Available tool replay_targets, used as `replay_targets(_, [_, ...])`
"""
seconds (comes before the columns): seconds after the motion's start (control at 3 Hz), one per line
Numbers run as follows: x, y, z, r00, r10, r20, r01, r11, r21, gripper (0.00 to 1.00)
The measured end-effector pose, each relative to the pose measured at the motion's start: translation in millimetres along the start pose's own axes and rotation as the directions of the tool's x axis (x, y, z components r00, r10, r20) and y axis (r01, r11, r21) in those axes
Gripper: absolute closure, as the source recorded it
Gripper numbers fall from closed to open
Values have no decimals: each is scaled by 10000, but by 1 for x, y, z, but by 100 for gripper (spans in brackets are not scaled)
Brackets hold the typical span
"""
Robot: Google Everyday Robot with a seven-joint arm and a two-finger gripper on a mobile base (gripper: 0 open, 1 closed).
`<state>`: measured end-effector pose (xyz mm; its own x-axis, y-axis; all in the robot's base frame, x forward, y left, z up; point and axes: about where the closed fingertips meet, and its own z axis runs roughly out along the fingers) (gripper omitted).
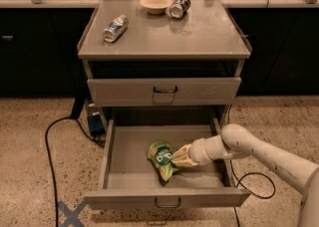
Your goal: Place green rice chip bag into middle drawer
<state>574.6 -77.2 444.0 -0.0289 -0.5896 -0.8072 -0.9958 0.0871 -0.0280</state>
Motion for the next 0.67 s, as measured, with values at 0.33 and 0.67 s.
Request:
replay_targets(0.33, [0, 1, 0, 10000, 19, 15, -19, 10000, -47, 82])
replay_targets(0.67, [0, 1, 0, 10000, 19, 15, -19, 10000, -47, 59])
